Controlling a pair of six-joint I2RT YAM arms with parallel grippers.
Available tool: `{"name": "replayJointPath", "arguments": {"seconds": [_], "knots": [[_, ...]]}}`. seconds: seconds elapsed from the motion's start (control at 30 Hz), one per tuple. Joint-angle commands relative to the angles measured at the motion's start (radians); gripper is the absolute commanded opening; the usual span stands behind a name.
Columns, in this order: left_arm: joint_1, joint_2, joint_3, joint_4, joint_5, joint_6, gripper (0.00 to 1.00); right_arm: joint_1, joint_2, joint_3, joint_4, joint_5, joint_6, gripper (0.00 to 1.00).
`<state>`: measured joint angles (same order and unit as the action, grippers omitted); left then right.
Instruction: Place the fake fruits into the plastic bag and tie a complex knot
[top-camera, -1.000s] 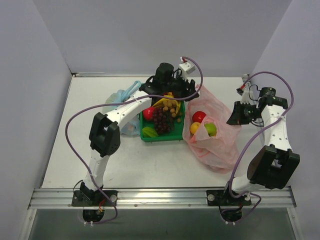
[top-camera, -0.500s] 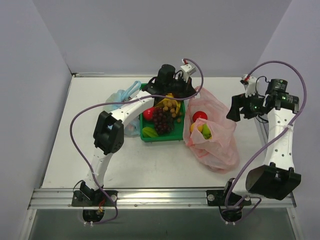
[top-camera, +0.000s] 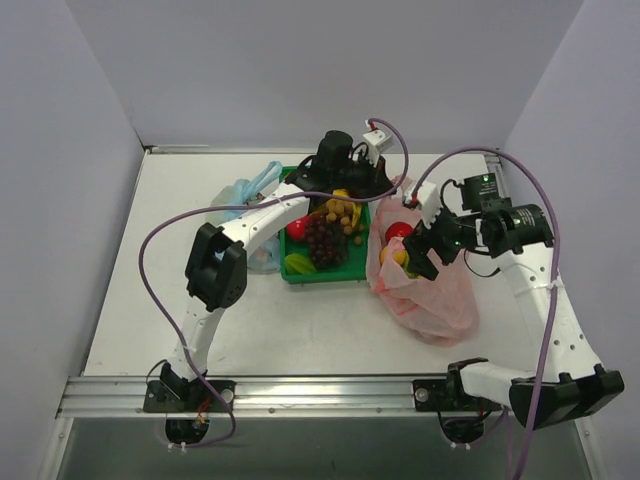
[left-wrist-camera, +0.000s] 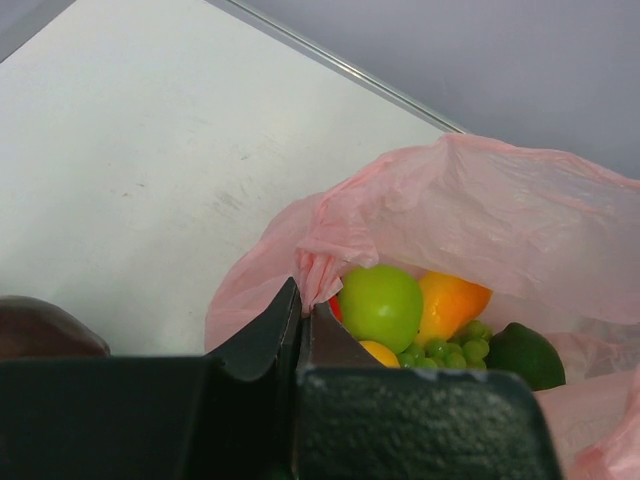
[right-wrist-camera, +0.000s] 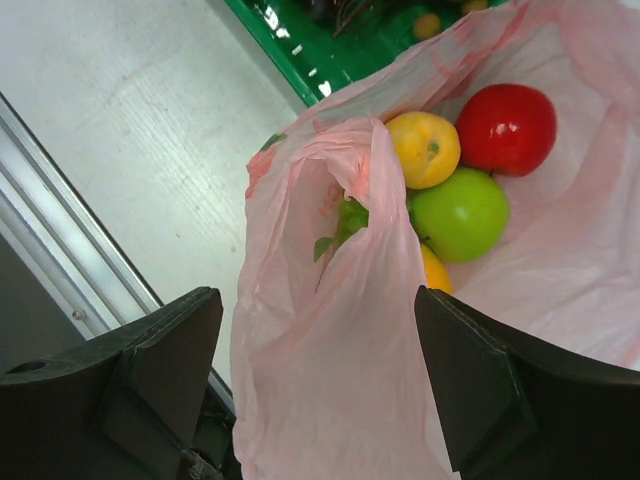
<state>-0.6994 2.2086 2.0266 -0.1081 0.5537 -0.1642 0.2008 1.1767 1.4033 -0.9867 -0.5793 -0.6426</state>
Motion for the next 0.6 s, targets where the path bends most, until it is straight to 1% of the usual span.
{"name": "replayJointPath", "arguments": {"seconds": [0.0, 0.1, 0.17, 0.23, 0.27, 0.3, 0.37, 0.4, 0.43, 0.47, 0.53, 0.57], "knots": [[-0.003, -0.055, 0.003, 0.031, 0.006, -0.031, 0.00, 0.054, 0.049, -0.029, 0.011, 0.091, 0.031, 0.80], [-0.002, -0.056, -0.003, 0.033, 0.008, -0.034, 0.00, 0.101, 0.083, -0.055, 0.029, 0.121, 0.041, 0.80], [-0.002, -0.052, -0.005, 0.033, 0.006, -0.044, 0.00, 0.111, 0.101, -0.082, 0.049, 0.153, 0.050, 0.80], [0.003, -0.052, -0.006, 0.038, 0.006, -0.058, 0.00, 0.112, 0.115, -0.093, 0.062, 0.160, 0.061, 0.74], [0.008, -0.050, -0.008, 0.041, 0.008, -0.075, 0.00, 0.112, 0.118, -0.095, 0.063, 0.160, 0.073, 0.69], [0.009, -0.050, -0.011, 0.045, 0.006, -0.084, 0.00, 0.111, 0.115, -0.093, 0.065, 0.157, 0.077, 0.55], [0.018, -0.055, -0.012, 0.051, 0.008, -0.110, 0.00, 0.109, 0.098, -0.087, 0.066, 0.151, 0.083, 0.38], [0.020, -0.056, -0.008, 0.053, 0.014, -0.115, 0.00, 0.107, 0.090, -0.084, 0.066, 0.151, 0.089, 0.16], [0.021, -0.059, -0.008, 0.051, 0.015, -0.120, 0.00, 0.104, 0.075, -0.081, 0.063, 0.153, 0.092, 0.07], [0.024, -0.070, -0.005, 0.051, 0.018, -0.130, 0.00, 0.100, 0.063, -0.072, 0.063, 0.157, 0.095, 0.00], [0.032, -0.085, 0.010, 0.041, 0.029, -0.136, 0.00, 0.062, 0.017, -0.061, 0.066, 0.144, 0.100, 0.00], [0.034, -0.104, 0.020, 0.032, 0.032, -0.136, 0.00, 0.039, 0.000, -0.052, 0.065, 0.112, 0.104, 0.00]]}}
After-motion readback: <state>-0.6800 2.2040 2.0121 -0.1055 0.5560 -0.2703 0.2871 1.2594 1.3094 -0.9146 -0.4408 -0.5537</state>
